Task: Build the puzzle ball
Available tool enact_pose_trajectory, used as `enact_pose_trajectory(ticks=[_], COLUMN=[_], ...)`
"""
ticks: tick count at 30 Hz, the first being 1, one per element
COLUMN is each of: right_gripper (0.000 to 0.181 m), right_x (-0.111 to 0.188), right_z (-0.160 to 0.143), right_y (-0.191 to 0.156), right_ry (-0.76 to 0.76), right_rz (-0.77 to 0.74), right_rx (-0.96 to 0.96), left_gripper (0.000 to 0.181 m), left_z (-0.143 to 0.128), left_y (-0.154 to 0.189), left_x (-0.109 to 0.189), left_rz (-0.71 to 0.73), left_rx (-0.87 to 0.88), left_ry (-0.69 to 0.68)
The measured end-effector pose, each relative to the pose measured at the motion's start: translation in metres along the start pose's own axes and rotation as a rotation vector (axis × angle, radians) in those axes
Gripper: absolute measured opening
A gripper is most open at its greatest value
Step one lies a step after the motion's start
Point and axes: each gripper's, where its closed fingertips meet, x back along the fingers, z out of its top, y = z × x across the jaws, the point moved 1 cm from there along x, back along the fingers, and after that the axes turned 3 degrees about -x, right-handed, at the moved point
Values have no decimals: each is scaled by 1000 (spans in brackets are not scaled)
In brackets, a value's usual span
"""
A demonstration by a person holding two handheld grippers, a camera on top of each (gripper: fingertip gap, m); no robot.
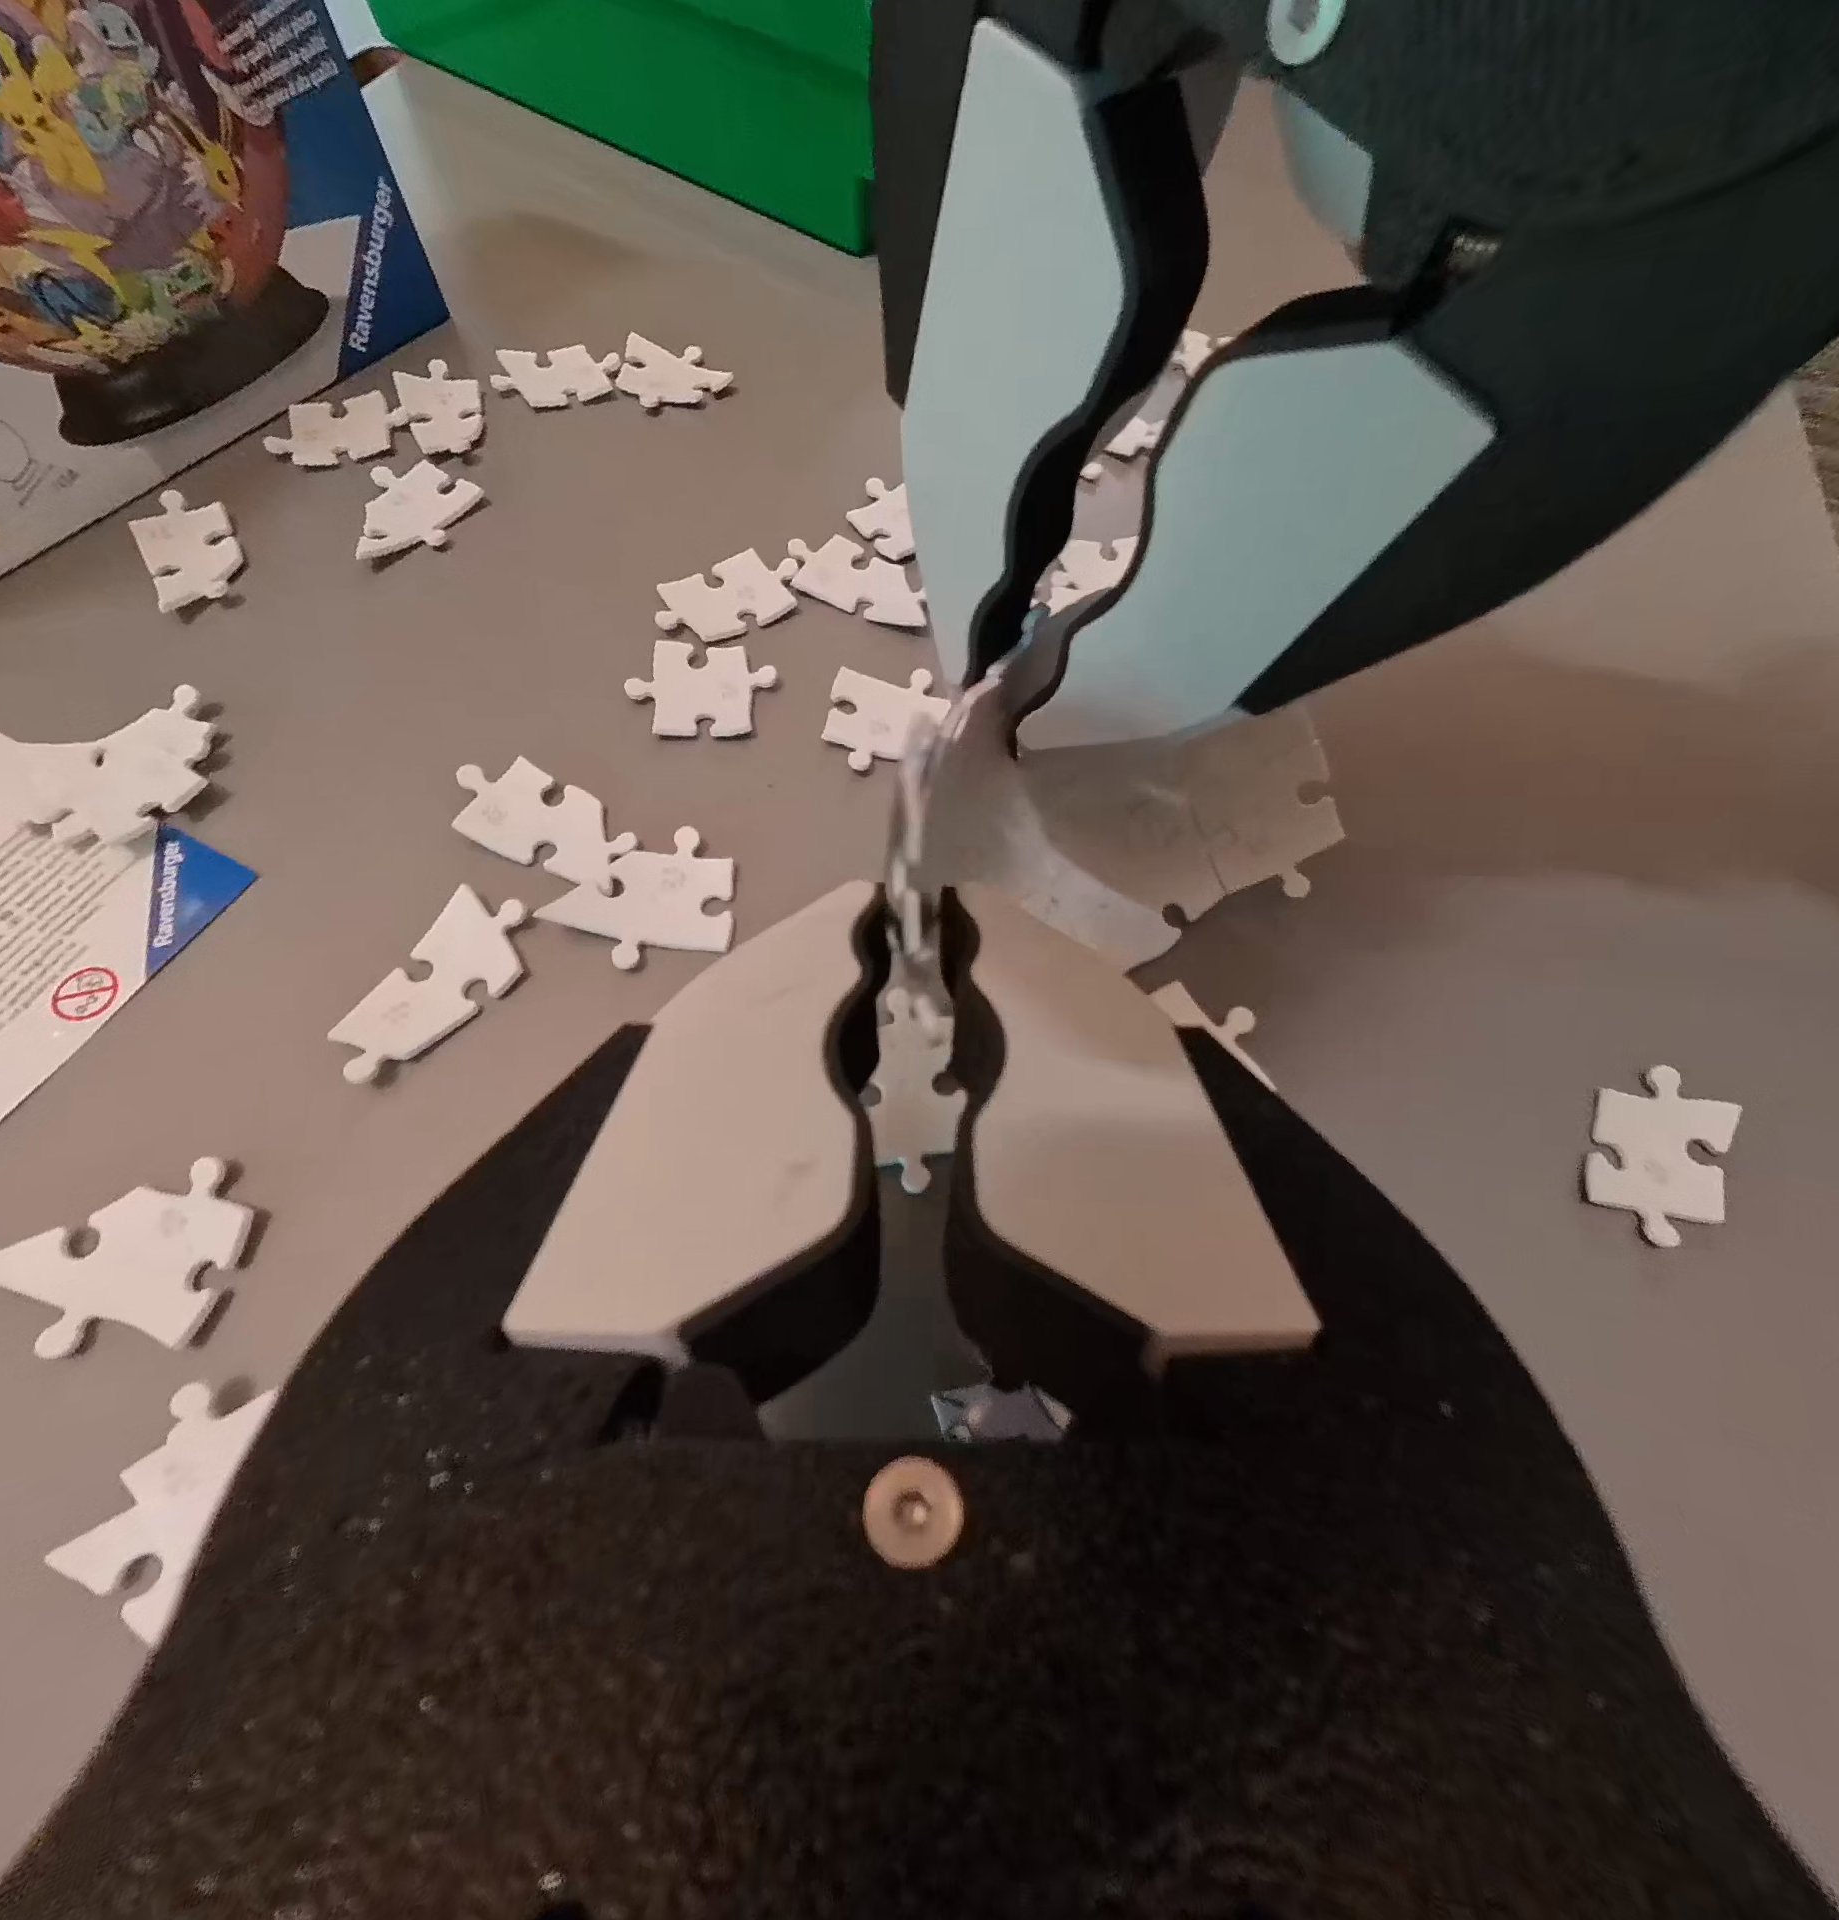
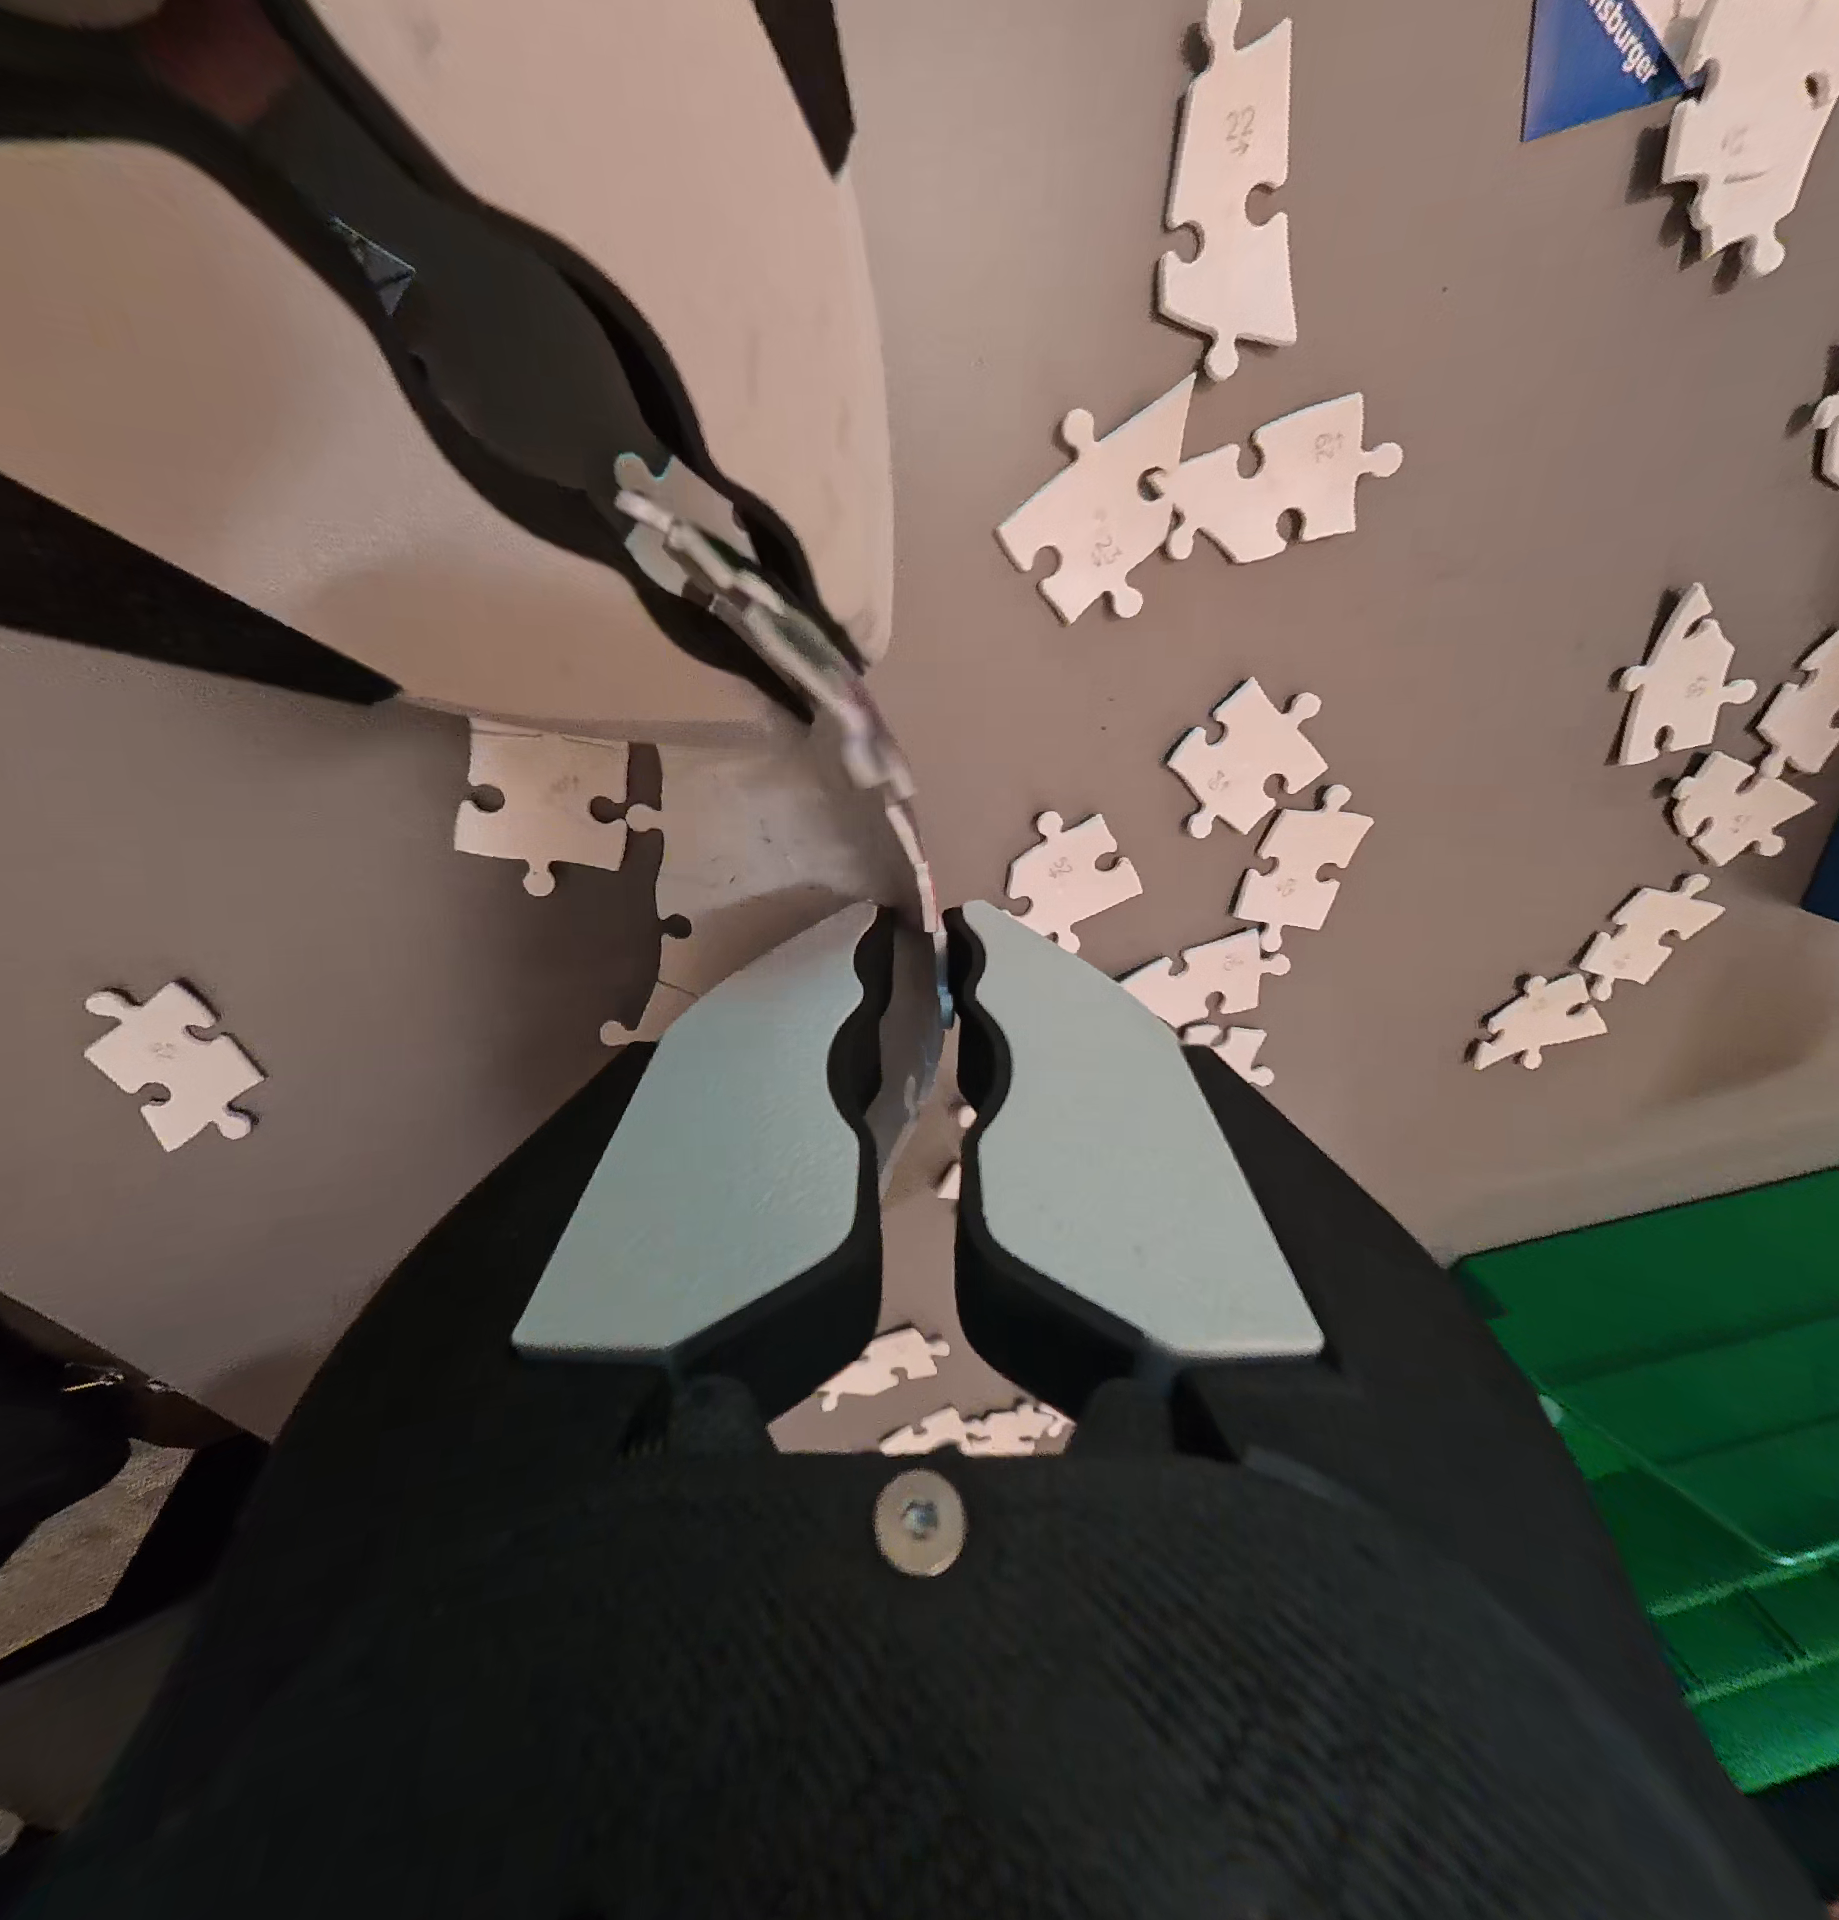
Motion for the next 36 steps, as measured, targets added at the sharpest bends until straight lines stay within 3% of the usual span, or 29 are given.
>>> enact_pose_trajectory(ticks=[6, 8, 12, 26, 36], right_gripper=[10, 10, 10, 10, 10], right_x=[-2, -3, -3, -3, -4], right_z=[-2, -3, -2, -2, -2], right_y=[0, 1, 0, 0, 0], right_ry=[29, 22, 39, 53, 53], right_rz=[47, 46, 58, 68, 74], right_rx=[-17, -16, -21, -11, -1], left_gripper=[8, 19, 20, 6, 6], left_z=[1, 2, 5, 17, 16], left_y=[1, 0, -1, -3, -2], left_x=[-2, -3, -4, -8, -7], left_rz=[-5, -4, 8, -1, -33], left_rx=[-18, -26, -80, -169, -123], left_ry=[1, -2, -8, 49, 48])
